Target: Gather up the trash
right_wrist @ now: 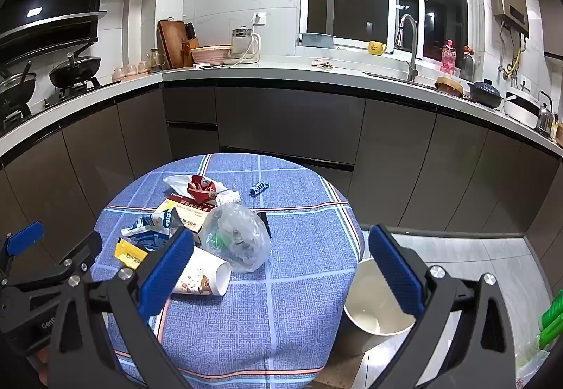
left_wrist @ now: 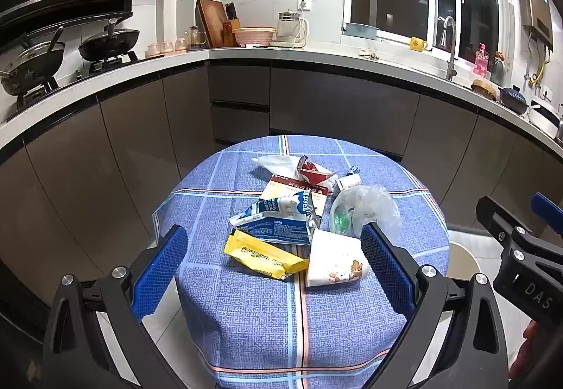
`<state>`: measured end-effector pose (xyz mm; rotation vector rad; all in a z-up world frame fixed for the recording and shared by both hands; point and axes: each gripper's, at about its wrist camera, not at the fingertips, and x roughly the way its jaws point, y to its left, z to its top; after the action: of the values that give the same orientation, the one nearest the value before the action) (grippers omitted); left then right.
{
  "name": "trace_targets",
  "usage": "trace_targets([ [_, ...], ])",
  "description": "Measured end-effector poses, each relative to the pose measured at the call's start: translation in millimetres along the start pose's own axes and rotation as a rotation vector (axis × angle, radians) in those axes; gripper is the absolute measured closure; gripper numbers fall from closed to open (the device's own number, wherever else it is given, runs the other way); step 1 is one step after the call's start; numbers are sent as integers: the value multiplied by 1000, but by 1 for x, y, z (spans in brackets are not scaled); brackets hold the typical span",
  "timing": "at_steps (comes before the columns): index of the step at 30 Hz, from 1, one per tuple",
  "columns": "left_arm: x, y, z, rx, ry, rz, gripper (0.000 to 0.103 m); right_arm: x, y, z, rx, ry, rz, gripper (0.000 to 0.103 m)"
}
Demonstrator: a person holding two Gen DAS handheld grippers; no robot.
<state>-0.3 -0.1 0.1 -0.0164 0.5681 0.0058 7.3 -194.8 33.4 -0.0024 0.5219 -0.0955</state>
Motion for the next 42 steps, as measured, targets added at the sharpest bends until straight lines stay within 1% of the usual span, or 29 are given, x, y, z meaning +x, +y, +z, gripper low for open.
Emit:
trace_targets([
  [42, 0, 0, 0, -6, 1, -3, 8, 0, 1, -1, -2, 0, 1, 3],
])
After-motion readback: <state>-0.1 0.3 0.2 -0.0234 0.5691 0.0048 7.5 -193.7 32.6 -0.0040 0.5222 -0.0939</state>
